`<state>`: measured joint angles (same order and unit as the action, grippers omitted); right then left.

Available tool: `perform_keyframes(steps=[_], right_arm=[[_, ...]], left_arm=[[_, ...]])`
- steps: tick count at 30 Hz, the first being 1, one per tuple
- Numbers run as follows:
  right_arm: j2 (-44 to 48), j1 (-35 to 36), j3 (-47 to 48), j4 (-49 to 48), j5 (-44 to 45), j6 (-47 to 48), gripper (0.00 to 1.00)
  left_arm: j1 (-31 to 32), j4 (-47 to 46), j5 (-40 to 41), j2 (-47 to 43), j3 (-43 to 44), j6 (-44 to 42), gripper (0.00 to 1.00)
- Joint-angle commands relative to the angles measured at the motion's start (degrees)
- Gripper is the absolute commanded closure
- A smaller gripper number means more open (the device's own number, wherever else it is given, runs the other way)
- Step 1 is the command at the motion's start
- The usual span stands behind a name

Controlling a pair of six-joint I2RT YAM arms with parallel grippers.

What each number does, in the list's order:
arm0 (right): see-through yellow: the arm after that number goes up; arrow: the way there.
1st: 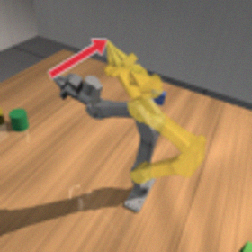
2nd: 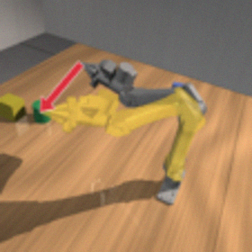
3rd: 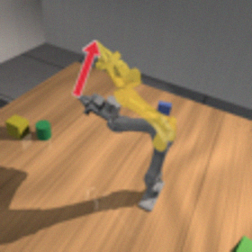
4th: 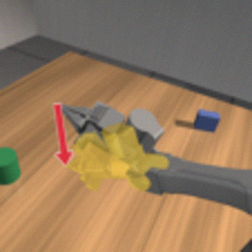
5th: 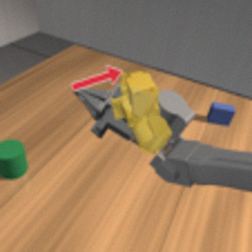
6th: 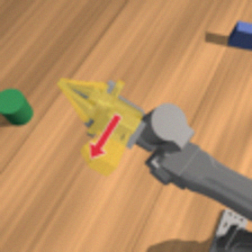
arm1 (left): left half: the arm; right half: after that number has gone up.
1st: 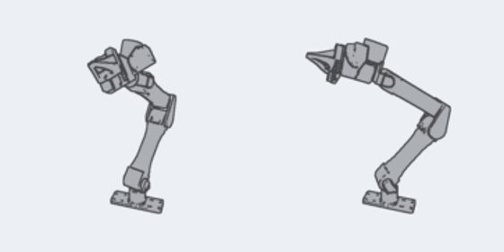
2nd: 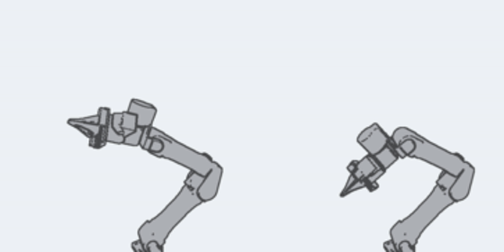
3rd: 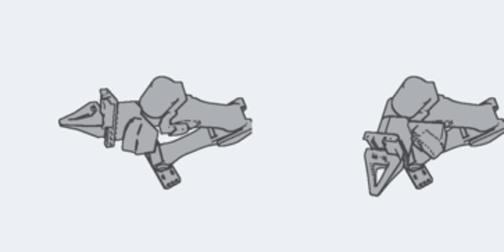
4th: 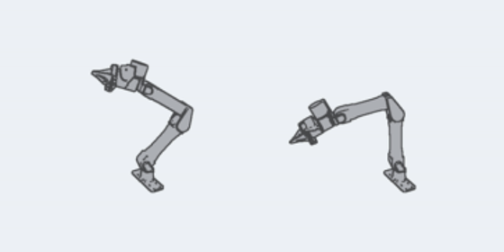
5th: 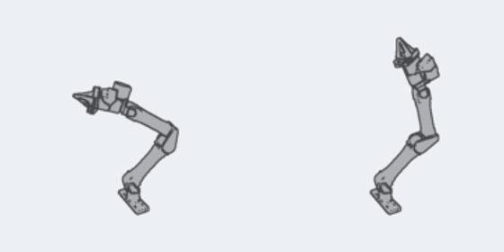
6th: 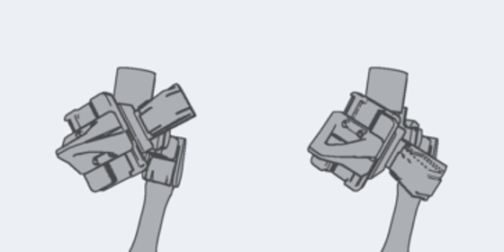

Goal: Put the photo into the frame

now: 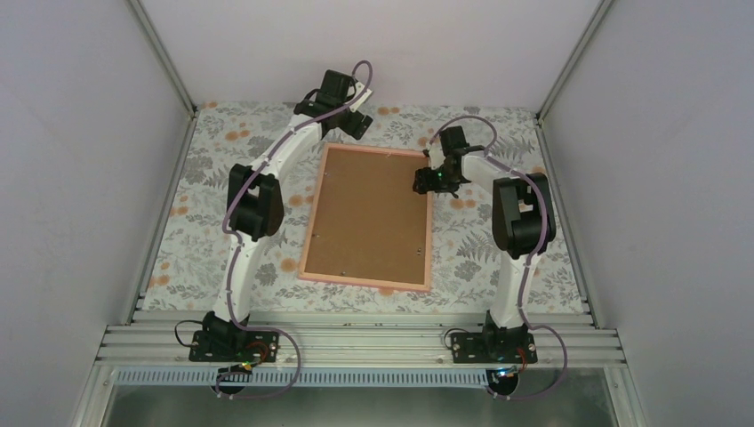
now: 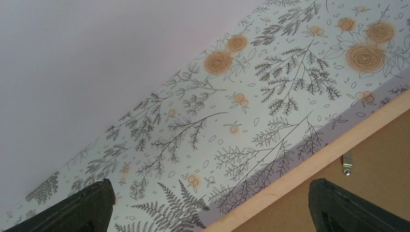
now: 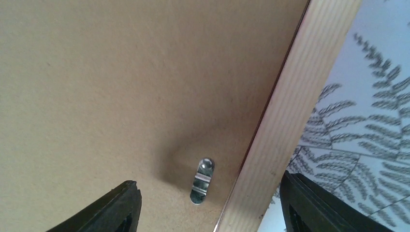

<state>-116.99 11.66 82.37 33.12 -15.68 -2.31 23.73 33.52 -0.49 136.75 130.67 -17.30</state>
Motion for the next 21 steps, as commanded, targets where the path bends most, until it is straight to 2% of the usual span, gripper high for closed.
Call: perform_keyframes(steps=[1, 4, 12, 21], right_arm=[[-0.6, 0.4, -1.4, 1.2, 2.0, 1.4, 0.29], [0.1, 0.6, -3.2, 0.7, 2.3, 1.4, 0.33], [-1.9, 0.6, -2.6, 0.2, 5.5, 0.6, 0.56], [-1.5, 0.5, -2.6, 0.9, 8.3, 2.0, 0.93]], left_arm=[[-0.1, 0.1, -0.2, -0.4, 0.7, 0.8, 0.00], [-0.1, 0.1, -0.4, -0.1, 1.0, 0.9, 0.00], [0.0, 0.2, -0.5, 0.6, 1.7, 1.1, 0.00], [-0.2, 0.9, -0.3, 0.5, 1.0, 1.1, 0.00]])
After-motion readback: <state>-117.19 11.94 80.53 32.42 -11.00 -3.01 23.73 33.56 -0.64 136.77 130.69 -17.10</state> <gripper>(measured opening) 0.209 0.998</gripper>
